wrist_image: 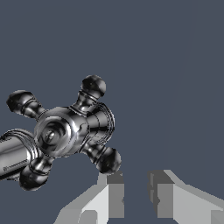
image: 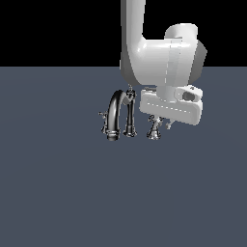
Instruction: Turn on the faucet by rotating a designated handle.
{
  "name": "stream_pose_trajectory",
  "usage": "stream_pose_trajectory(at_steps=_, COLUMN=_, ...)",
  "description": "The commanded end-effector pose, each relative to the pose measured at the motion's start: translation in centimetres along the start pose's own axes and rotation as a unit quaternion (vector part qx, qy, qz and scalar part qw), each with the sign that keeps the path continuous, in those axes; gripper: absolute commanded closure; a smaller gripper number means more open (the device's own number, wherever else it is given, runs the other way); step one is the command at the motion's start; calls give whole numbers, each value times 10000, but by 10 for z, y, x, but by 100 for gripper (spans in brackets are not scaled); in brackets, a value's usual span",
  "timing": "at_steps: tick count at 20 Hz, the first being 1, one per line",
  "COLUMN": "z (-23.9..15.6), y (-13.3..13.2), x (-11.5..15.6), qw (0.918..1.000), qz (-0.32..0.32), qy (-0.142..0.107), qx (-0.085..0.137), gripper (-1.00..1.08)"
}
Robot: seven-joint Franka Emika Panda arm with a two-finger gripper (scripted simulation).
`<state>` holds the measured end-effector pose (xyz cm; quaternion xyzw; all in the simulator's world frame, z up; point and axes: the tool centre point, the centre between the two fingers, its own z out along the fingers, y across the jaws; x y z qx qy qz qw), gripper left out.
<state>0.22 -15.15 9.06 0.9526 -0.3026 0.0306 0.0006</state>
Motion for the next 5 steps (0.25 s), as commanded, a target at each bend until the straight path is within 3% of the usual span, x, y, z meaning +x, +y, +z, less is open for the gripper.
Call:
stream_pose_trajectory(at_steps=1, z=-7, y=101, x=74, qw=9951, qz=605, qy=693, qx=-366, gripper=73)
stream_pose_trajectory(at_steps=2, z=-8, y=105, x=81, qw=9956, qz=239, qy=790, qx=-450, gripper=-58)
stream_pose_trajectory(at_steps=3, z=-2, y=82, x=89, qw=9928, qz=726, qy=873, qx=-385, gripper=-76)
stream_pose_trajectory(at_steps=4, z=-10, y=116, x=89, qw=9903, qz=988, qy=917, qx=-350, gripper=-76)
stream_pose_trajectory(at_steps=5, z=-10, y=114, x=92, qw=9916, qz=812, qy=969, qx=-274, gripper=-60)
